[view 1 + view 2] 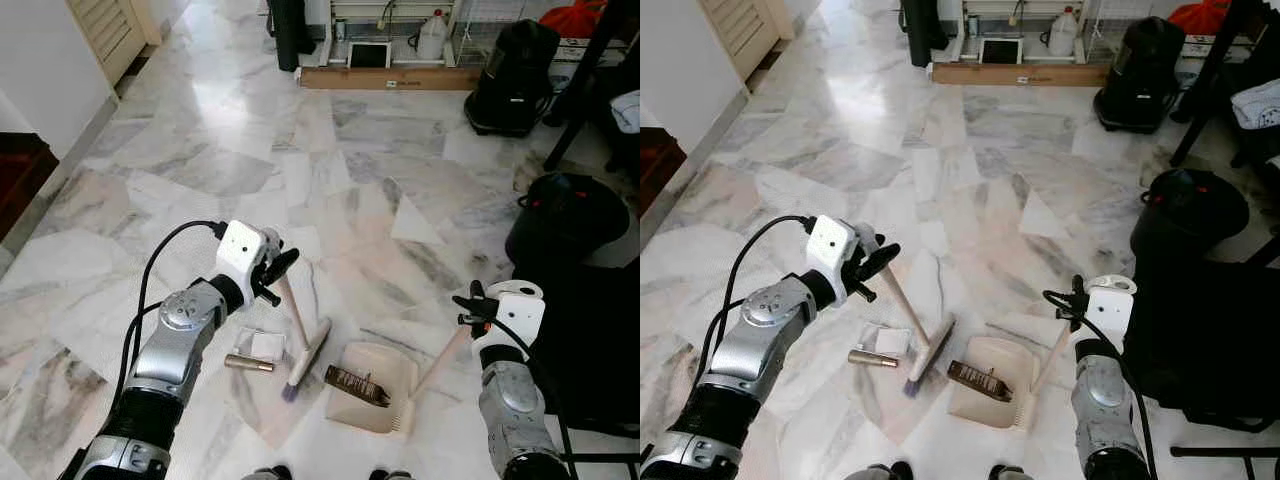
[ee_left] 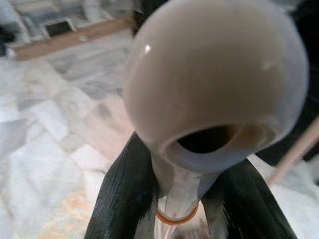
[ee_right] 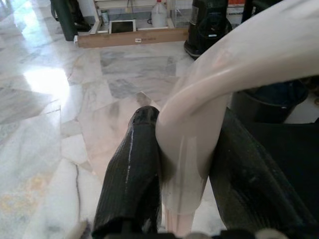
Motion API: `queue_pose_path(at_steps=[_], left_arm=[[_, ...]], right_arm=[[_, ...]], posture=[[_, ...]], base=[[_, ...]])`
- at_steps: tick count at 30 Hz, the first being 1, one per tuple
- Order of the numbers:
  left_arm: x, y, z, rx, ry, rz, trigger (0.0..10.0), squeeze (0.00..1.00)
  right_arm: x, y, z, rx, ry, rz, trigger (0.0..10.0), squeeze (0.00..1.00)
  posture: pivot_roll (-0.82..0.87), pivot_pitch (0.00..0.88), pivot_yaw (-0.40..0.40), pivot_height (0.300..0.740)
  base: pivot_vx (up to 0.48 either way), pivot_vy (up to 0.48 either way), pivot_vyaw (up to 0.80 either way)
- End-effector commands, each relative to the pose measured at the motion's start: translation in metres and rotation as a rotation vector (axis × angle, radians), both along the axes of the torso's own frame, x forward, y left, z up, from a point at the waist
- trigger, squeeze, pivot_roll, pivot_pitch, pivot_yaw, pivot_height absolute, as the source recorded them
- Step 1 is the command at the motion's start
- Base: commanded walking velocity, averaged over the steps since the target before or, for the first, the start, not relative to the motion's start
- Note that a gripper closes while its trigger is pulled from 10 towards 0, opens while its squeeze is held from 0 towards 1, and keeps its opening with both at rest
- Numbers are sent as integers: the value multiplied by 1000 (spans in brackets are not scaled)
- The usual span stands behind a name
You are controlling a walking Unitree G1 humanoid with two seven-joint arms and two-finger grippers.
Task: Sweep floor
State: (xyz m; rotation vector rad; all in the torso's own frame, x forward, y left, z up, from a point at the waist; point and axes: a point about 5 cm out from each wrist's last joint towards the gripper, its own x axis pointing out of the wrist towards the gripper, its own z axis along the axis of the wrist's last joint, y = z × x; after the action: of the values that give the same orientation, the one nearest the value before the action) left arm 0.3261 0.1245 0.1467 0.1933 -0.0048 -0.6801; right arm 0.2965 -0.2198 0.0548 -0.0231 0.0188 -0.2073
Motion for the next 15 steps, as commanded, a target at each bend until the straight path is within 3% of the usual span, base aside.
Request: queue_pose_path(at_steps=[1,10,15], left_arm=[[-5,-2,-5,14,34,-33,10000,0],[-4,-8,-2,6,44,-47,10000,0],[-3,-11,2,-76,68,-32,10000,0]], right_arm=[[1,0,2,4,-11,-2,10000,0],[0,-1,2,3,-12,-7,10000,0],[-1,-1,1,6,-11,-12,10000,0]], posture=[[58,163,57,740],[58,168,59,740],[61,171,61,740]], base=[[0,0,0],[0,0,0],[0,0,0]])
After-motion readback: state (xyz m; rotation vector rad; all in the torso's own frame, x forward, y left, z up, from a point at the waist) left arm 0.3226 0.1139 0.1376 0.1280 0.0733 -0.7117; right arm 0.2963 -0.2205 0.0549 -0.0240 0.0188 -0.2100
